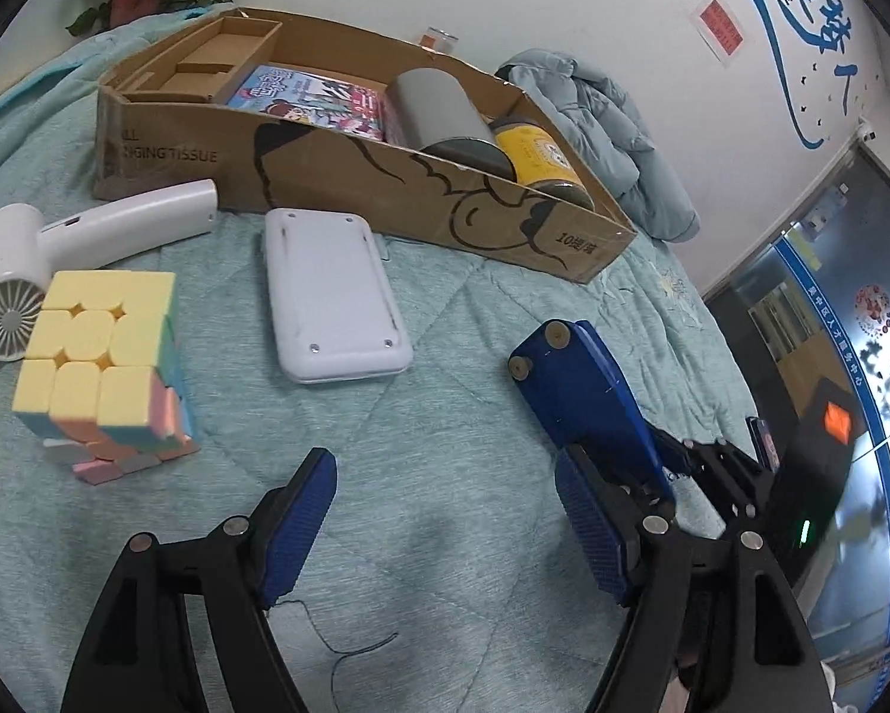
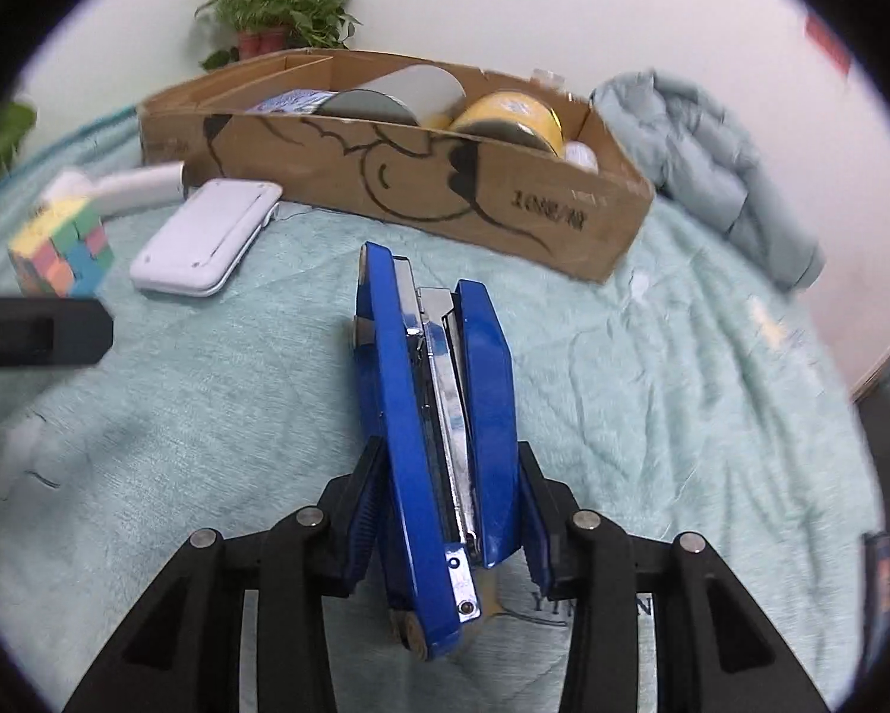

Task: Organize rigid objects
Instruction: 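Grasp the blue stapler with the right gripper and lift it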

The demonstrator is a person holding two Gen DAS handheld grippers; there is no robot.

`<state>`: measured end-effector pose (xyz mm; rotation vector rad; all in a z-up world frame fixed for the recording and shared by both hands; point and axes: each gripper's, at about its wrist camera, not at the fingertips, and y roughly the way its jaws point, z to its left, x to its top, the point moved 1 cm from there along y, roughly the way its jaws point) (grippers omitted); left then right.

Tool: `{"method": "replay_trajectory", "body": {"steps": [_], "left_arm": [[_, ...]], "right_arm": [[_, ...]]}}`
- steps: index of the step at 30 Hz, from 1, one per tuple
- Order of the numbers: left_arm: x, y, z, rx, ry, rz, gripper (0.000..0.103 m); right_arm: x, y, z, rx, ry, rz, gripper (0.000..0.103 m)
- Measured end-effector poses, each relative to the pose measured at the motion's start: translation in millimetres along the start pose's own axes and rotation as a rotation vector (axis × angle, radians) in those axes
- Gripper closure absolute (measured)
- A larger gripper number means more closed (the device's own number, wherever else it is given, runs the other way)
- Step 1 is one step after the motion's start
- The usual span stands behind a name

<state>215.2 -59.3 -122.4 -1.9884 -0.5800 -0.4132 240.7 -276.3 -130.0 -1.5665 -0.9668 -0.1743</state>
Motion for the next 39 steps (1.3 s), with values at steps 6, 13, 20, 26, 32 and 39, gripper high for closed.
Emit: {"method": "replay_trajectory", "body": {"steps": [6, 13, 20, 26, 32, 39], "left_arm": [[1.0, 1.9, 15.0, -0.019, -0.042, 0.04, 0.023], [-0.6, 20.8, 7.3, -0.082, -0.042, 0.114, 0.023], [-3.1, 29.3, 4.6, -0.113, -0.05, 0.133, 0.023], [-3.3, 31.7, -4.4, -0.119, -0.029, 0.146, 0.023], [-7.0, 38.9, -17.4, -0.098, 0.024, 0.166, 0.023], [-7.5, 43.8, -26.1, -0.089, 0.052, 0.189, 0.031]], "right_arm": [[-21.5, -53.8, 29.1, 0.177, -0.052, -0.216, 0.036], [-25.5, -37.5, 8.8, 0.333, 0.142, -0.12, 0.019], [-23.4, -23.3, 31.1, 0.352, 0.142, -0.042, 0.045], [-25.0, -22.2, 34.9, 0.35, 0.173, -0.015, 0.05], [-27.6, -19.2, 17.2, 0.464, 0.359, 0.046, 0.059], [-26.5, -19.7, 15.3, 0.468, 0.396, 0.051, 0.059]]}}
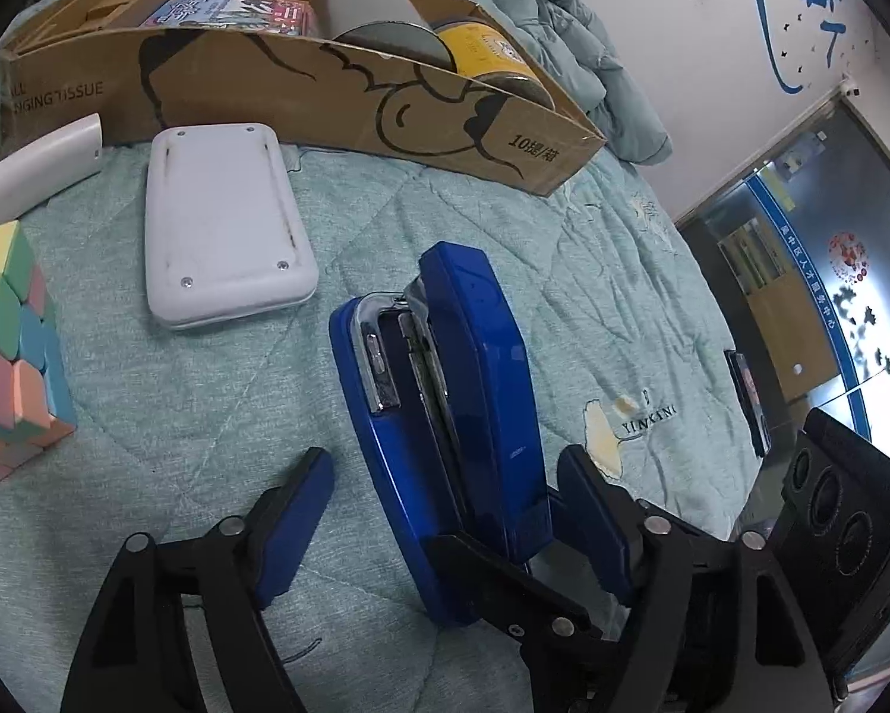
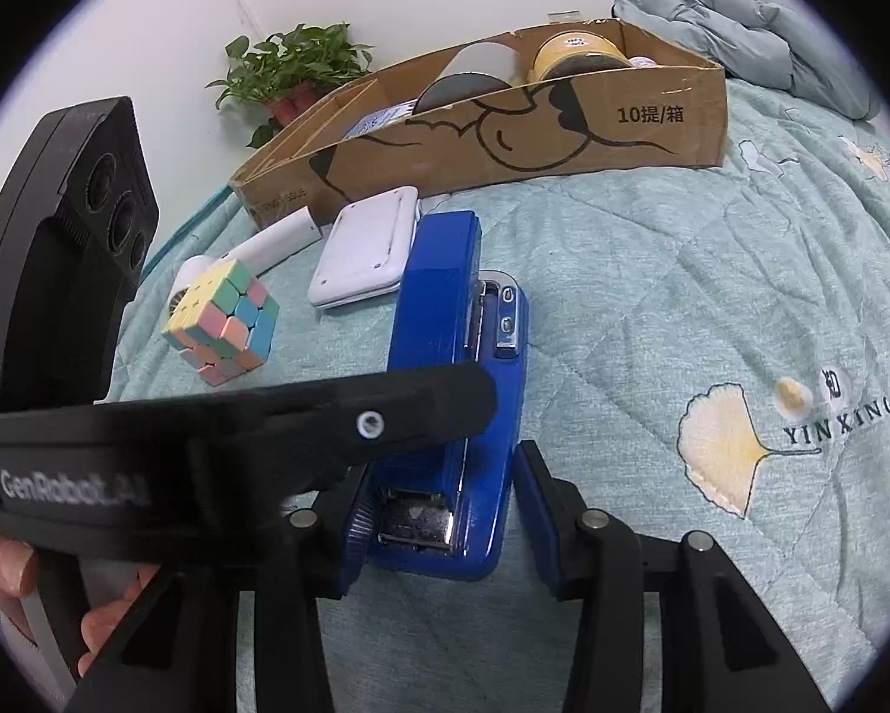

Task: Organize rigid objects
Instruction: 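Grasp the blue stapler with the right gripper and lift it, then carry the stapler and lower it onto the game box in the box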

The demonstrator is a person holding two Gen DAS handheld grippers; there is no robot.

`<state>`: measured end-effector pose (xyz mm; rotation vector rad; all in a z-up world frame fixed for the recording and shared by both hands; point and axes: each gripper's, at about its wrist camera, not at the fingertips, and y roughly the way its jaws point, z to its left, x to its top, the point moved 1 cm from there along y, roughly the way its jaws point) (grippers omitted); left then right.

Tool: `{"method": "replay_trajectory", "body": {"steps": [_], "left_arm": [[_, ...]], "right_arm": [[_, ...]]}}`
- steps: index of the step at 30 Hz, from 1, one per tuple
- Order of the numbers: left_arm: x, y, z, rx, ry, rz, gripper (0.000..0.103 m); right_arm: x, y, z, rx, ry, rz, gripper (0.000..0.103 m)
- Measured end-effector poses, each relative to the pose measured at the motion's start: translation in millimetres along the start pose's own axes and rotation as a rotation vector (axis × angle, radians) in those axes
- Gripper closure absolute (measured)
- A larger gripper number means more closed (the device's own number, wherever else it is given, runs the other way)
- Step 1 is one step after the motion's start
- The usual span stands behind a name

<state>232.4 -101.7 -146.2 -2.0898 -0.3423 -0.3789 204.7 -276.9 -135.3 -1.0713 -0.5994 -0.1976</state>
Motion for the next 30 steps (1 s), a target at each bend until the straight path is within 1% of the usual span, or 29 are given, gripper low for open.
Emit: {"method": "replay_trajectory", "body": {"steps": [1, 3, 5, 6, 7, 16, 19, 23, 24, 25, 28, 30], "left_arm": [[0.9, 0.3, 0.7, -0.002, -0.007, 0.003, 0.033], [1.3, -0.5, 3.5, -0.018, -0.014, 0.013, 0.034], [0.9, 0.7, 3.0, -0.056, -0.016, 0.029, 0.048], [0.6, 2.1, 2.3, -0.069, -0.023, 0.039, 0.049], [0.3, 3.2, 0.5, -0.06, -0.02, 0.041, 0.049], [-1.0, 0.0, -4.6, -0.043, -0.001, 0.035, 0.051], [-1.9, -5.4, -1.5, -0.057, -0.008, 0.023, 0.051], [-0.2, -15.6, -3.2, -0.047, 0.005, 0.006, 0.052], [0.7, -18.8, -3.9, -0.044, 0.01, -0.003, 0.055], [3.2, -24.0, -5.5, -0.039, 0.018, -0.009, 0.057], [10.4, -35.6, -1.1, -0.065, 0.002, -0.024, 0.057], [15.6, -43.1, -0.2, -0.059, 0.004, -0.038, 0.057]], "right_arm": [[0.8, 0.4, -1.2, 0.008, 0.017, 0.0, 0.06], [2.5, 0.8, -6.4, 0.055, 0.077, 0.011, 0.06], [4.7, 2.5, -14.0, 0.115, 0.148, 0.035, 0.06], [5.5, 3.0, -15.9, 0.128, 0.166, 0.042, 0.06], [6.3, 3.2, -17.6, 0.137, 0.179, 0.048, 0.06], [7.8, 2.2, -8.3, 0.127, 0.136, 0.069, 0.061], [10.3, 1.9, -4.8, 0.12, 0.121, 0.077, 0.061], [14.2, -0.8, 2.8, 0.105, 0.095, 0.072, 0.061], [16.1, -1.8, 4.4, 0.106, 0.09, 0.068, 0.063], [18.2, -4.0, 6.8, 0.115, 0.085, 0.059, 0.073], [27.5, -7.7, 15.0, 0.116, 0.069, 0.049, 0.074], [33.4, -9.2, 20.5, 0.1, 0.039, 0.034, 0.074]]}}
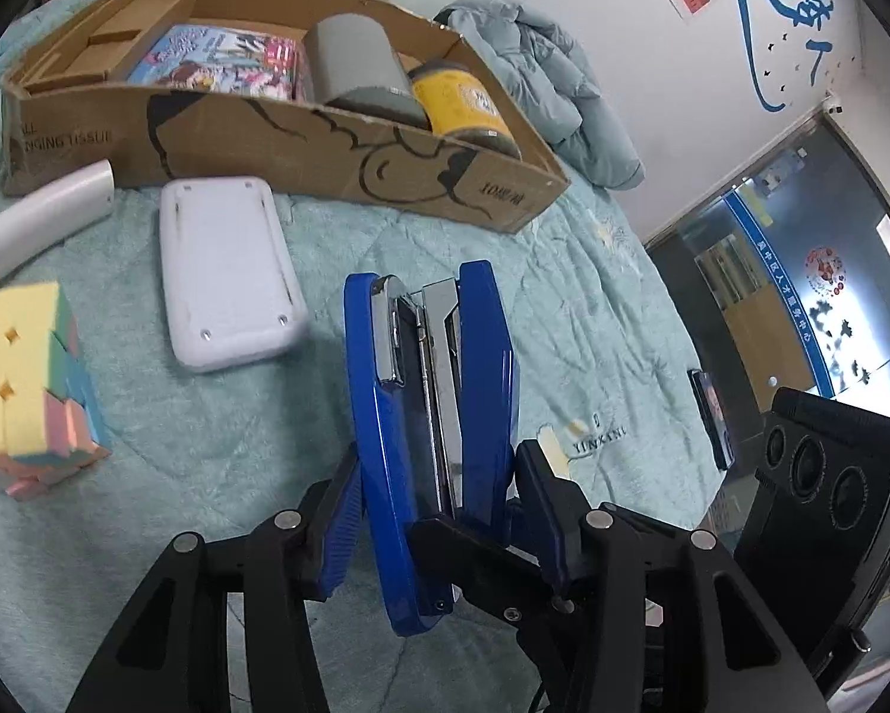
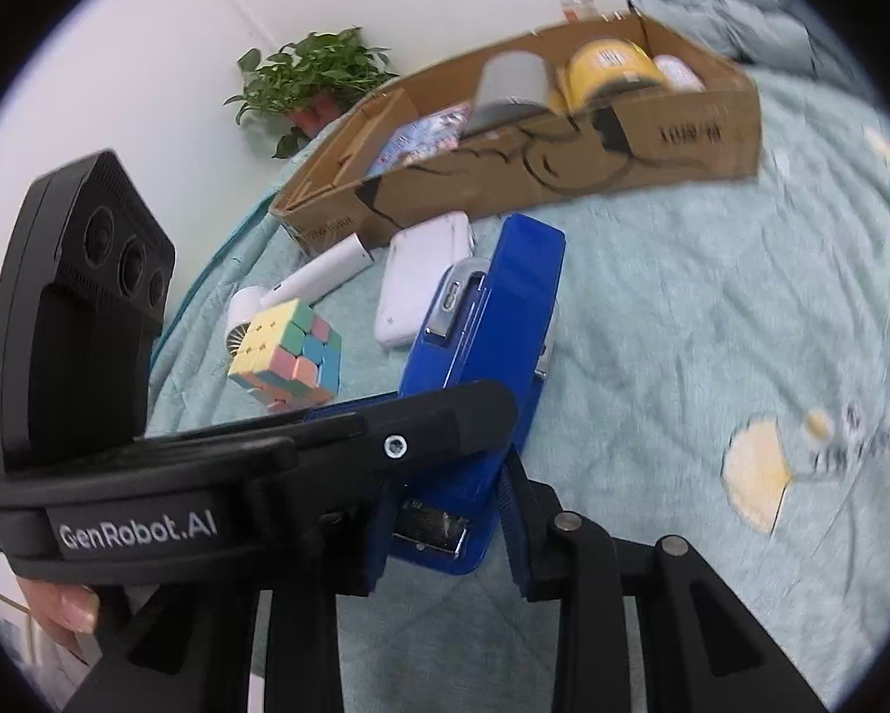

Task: Organize rigid objects
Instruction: 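Carry the stapler and lower it onto the game box in the box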

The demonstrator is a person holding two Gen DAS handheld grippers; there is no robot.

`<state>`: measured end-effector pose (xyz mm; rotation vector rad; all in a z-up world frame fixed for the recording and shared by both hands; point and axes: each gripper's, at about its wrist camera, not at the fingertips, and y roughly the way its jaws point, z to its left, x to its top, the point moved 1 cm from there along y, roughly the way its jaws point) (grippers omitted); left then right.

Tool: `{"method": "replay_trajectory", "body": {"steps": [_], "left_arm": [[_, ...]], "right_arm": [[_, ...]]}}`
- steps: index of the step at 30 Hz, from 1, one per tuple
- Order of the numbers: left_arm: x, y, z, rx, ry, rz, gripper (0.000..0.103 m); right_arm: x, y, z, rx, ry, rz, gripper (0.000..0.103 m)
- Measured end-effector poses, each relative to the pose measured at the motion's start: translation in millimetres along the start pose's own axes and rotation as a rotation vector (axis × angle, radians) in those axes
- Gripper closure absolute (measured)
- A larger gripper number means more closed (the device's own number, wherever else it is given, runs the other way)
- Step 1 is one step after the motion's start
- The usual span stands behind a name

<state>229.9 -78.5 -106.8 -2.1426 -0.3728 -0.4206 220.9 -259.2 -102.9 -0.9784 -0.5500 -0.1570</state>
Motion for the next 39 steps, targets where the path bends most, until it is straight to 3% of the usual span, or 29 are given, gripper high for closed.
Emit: {"method": "replay_trajectory", "body": {"steps": [8, 15, 20, 31, 39], "left_arm": [[35.6, -44.5, -2.0, -0.01, 0.014, -0.101, 0.057], [94.0, -87.2, 2.6, 0.004, 0.05, -0.197, 0.057], [138.9, -101.1, 18.9, 0.012, 0.05, -0.221, 0.057], [216.7, -72.1, 89.9, 0.048, -0.027, -0.194, 0.057], [240.3, -18.4, 142.0, 0.103, -0.073, -0.102, 0.056]], "right_arm": [[39.2, -5.5, 29.1, 0.014, -0.079, -0.06, 0.074], [91.2, -8.1, 59.1, 0.029, -0.173, -0.134, 0.074], [129.6, 3.6, 73.2, 0.041, -0.211, -0.161, 0.074], [183.8, 66.1, 78.4, 0.079, -0.209, -0.088, 0.074], [200.6, 125.4, 64.8, 0.099, -0.143, 0.003, 0.074]]}}
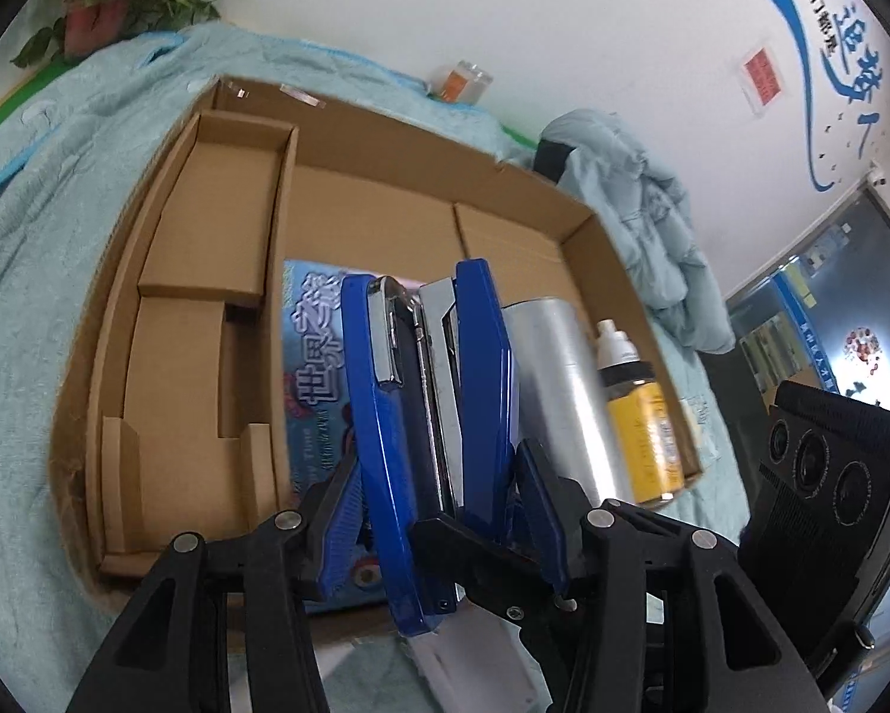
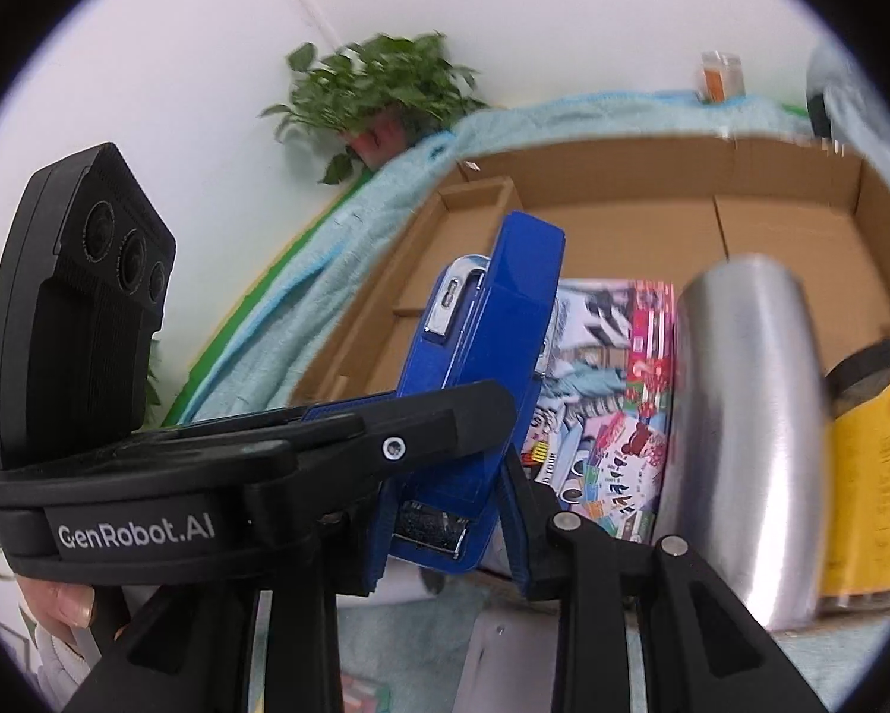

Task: Organize rigid objects
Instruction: 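Carry the stapler and lower it onto the game box in the box, then open the right gripper and withdraw from the stapler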

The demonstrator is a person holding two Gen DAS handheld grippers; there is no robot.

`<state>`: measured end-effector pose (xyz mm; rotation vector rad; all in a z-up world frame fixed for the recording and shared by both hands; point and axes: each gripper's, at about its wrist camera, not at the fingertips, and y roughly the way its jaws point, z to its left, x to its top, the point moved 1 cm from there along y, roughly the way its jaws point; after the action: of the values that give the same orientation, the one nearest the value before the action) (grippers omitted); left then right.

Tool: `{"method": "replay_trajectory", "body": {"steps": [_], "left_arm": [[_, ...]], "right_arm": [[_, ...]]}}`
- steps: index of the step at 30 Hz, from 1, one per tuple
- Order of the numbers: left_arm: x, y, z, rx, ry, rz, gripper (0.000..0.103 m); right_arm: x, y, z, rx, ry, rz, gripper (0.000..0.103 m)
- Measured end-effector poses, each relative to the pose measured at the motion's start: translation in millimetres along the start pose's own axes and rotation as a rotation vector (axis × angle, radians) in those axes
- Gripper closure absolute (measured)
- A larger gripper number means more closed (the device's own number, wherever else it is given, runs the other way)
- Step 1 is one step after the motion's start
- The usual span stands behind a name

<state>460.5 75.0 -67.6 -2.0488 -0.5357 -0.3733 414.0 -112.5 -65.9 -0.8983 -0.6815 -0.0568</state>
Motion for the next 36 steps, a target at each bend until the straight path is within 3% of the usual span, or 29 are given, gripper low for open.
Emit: {"method": "replay_trajectory", "body": {"steps": [2, 5, 9, 11, 12, 17, 22, 25, 26, 27, 28, 29, 30, 33, 36], "left_arm": [[-0.2, 16.2, 6.9, 0.045, -0.001, 0.043, 0.055], [-0.1, 18.1, 8.0, 0.059, 0.021, 0.034, 0.053], [4.3, 5.9, 3.0, 0.11, 0.058, -0.011, 0.039], [7.0, -10.8, -0.7, 0.156, 0.064, -0.08, 0.022], [7.1, -19.0, -0.8, 0.178, 0.064, -0.116, 0.02], [-6.7, -53.8, 0.6, 0.244, 0.064, -0.215, 0.019], [-43.3, -86.4, 3.1, 0.29, 0.091, -0.272, 0.019], [-68.5, -100.1, -0.3, 0.334, 0.117, -0.315, 0.019], [-78.4, -105.5, -2.2, 0.359, 0.13, -0.339, 0.019], [-86.1, -109.2, -5.1, 0.382, 0.144, -0.362, 0.018], [-92.8, -112.9, -5.7, 0.397, 0.153, -0.376, 0.01], [-101.6, -117.0, -8.8, 0.424, 0.163, -0.4, 0.0], [-111.4, -121.8, -13.0, 0.452, 0.174, -0.432, 0.0], [-133.5, -126.9, -23.1, 0.487, 0.197, -0.463, 0.0], [-152.9, -125.8, -35.1, 0.491, 0.204, -0.449, 0.001]], "right_arm": [[-3.1, 15.9, -8.2, 0.001, 0.045, 0.033, 0.073], [-6.4, 22.5, -11.3, 0.006, 0.069, 0.027, 0.074], [-6.7, 25.1, -13.6, 0.031, 0.098, 0.046, 0.075], [-8.5, 27.0, -15.0, 0.037, 0.115, 0.052, 0.075], [-8.7, 26.8, -14.9, 0.036, 0.116, 0.051, 0.074], [-8.9, 32.2, -4.9, 0.027, 0.099, 0.059, 0.071], [-9.8, 31.1, -2.5, 0.042, 0.076, 0.064, 0.07], [-18.7, 16.5, 4.1, -0.027, 0.028, 0.022, 0.069], [-24.7, 5.3, 9.9, -0.072, -0.014, -0.014, 0.067], [-29.6, -3.2, 12.5, -0.091, -0.036, -0.038, 0.052], [-35.5, -13.0, 15.3, -0.102, -0.057, -0.064, 0.039], [-45.3, -27.9, 18.8, -0.112, -0.078, -0.104, 0.013], [-52.2, -38.0, 19.9, -0.126, -0.088, -0.133, 0.002], [-76.0, -66.7, 22.7, -0.195, -0.125, -0.199, 0.0], [-95.3, -88.4, 12.1, -0.165, -0.065, -0.209, 0.0]]}}
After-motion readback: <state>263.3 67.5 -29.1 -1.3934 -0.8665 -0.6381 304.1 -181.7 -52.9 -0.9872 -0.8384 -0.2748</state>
